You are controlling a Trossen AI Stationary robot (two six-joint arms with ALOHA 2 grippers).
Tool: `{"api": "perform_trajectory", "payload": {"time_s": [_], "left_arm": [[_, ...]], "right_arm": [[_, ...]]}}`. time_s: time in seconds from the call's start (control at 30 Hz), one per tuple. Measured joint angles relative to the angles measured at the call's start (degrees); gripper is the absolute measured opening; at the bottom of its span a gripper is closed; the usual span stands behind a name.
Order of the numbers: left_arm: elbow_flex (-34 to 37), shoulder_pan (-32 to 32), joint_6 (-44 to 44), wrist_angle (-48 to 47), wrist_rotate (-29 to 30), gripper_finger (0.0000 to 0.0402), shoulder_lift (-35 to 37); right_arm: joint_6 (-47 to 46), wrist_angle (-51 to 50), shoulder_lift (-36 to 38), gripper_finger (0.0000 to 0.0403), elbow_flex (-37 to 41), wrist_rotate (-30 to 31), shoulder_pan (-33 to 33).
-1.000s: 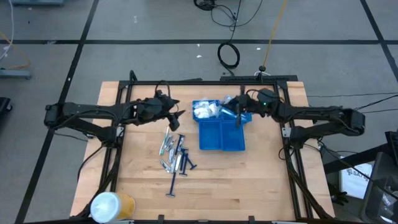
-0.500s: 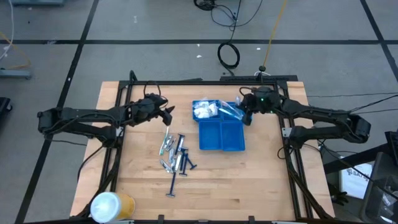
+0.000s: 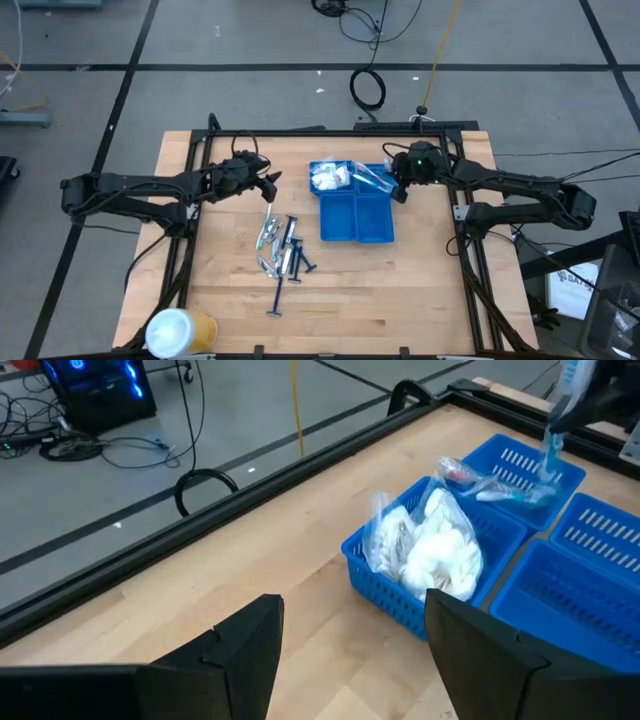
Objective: Pick & Place Travel size toiletries
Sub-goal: Put the blue toothbrush into the top right blue basket
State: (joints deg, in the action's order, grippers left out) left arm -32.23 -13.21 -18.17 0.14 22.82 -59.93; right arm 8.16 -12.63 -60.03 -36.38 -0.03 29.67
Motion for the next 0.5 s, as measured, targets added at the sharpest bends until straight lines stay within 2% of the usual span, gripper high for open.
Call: {"api": "perform_trajectory", "payload": {"time_s": [0.2, 0.4, 0.5], "left_arm": [[0.0, 0.0, -0.22, -0.02, -0.01, 0.0239, -0.87], [-0.02, 0.07, -0.61, 0.0, -0.71, 0.0239, -0.87], [-0.02, 0.07, -0.63, 0.04, -0.75, 0.0239, -0.87]], "right_arm": [[-1.44, 0.8, 0.0, 0.0041, 0.0, -0.13, -0.02], [-1.98, -3.68, 0.0, 0.0117, 0.02, -0.15, -0.02], [-3.1, -2.49, 0.0, 0.0156, 0.02, -0.17, -0.02]]}}
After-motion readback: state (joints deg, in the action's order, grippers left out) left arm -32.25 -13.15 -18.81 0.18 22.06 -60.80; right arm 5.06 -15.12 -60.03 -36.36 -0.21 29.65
